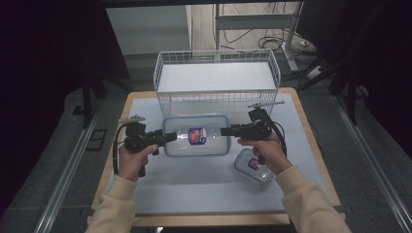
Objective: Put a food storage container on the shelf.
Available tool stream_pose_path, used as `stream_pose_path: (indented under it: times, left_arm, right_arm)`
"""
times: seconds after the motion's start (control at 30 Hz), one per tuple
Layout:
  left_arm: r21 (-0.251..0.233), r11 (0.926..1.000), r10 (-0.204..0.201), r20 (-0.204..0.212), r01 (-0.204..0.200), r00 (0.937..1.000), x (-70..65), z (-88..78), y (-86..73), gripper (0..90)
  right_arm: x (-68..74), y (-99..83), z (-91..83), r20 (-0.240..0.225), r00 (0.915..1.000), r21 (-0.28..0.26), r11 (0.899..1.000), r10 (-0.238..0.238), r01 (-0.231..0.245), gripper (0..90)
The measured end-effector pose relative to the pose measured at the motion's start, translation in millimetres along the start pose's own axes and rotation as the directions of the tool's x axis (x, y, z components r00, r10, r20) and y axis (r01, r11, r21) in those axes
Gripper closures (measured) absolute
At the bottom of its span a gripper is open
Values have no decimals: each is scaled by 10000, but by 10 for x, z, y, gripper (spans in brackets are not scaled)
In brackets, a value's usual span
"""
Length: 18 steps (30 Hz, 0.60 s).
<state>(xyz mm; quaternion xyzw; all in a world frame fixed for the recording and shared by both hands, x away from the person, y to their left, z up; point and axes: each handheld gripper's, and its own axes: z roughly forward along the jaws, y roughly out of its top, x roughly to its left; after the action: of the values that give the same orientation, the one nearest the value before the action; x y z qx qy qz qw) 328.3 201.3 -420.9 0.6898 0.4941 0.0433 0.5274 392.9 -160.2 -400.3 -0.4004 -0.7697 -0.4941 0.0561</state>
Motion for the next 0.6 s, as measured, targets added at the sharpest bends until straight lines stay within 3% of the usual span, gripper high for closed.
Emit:
stream_pose_path:
  times: [0.6]
  left_arm:
    - [-266,9985,475,164,-471,9987,-194,49,484,423]
  right_arm:
    - [13,376,-310,180,9993,-417,9986,-333,340,507]
